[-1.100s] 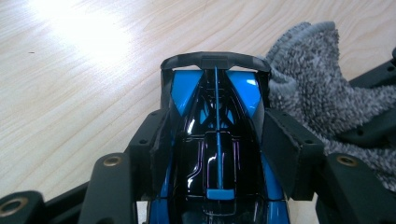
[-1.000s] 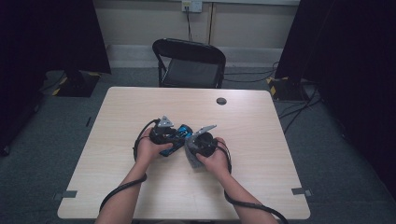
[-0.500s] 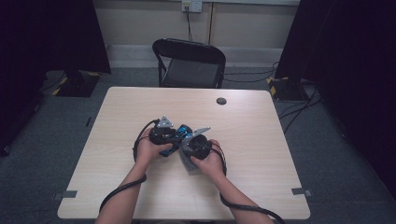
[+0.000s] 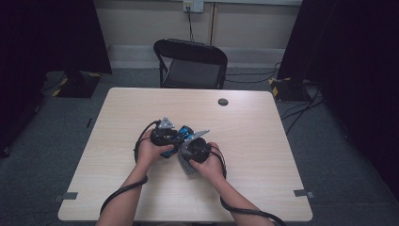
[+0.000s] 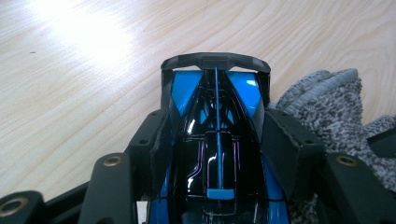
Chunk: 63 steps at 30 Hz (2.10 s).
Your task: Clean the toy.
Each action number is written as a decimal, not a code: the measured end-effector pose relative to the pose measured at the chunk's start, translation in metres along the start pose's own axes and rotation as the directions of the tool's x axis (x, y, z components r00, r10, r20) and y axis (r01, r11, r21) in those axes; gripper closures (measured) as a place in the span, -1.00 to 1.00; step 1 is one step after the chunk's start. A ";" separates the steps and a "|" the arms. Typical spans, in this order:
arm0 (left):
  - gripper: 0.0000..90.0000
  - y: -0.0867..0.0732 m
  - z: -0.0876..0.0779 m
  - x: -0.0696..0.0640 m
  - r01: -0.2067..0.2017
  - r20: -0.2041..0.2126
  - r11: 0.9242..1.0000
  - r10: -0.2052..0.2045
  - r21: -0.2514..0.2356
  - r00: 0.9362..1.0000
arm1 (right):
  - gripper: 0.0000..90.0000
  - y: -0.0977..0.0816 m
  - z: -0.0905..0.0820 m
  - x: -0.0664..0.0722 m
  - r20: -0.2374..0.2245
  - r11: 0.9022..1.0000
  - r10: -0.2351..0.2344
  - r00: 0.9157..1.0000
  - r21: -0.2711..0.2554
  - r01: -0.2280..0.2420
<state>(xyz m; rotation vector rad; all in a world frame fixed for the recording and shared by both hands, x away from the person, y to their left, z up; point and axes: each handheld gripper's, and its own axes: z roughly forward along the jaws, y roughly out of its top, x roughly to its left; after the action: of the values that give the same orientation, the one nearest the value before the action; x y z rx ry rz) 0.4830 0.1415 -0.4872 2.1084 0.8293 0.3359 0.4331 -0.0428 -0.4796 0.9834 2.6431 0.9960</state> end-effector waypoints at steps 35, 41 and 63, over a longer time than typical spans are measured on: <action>-0.04 0.000 0.000 0.000 -0.008 -0.004 1.000 0.008 0.004 1.000 | 0.65 0.004 0.008 0.037 -0.088 0.997 -0.075 0.993 -0.009 0.075; -0.04 0.000 -0.001 0.000 -0.016 -0.001 1.000 0.016 0.012 1.000 | 0.64 0.005 0.009 0.041 -0.091 0.996 -0.084 0.992 -0.009 0.083; -0.04 0.000 -0.001 0.000 -0.013 -0.005 1.000 0.013 0.009 1.000 | 0.63 0.007 0.011 0.057 -0.181 0.989 -0.151 0.972 -0.038 0.146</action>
<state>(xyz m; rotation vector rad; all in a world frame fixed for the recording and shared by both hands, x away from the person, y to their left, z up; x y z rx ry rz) 0.4828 0.1418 -0.4868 2.1227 0.8212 0.3454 0.3964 0.0025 -0.4785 0.7067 2.7945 1.1310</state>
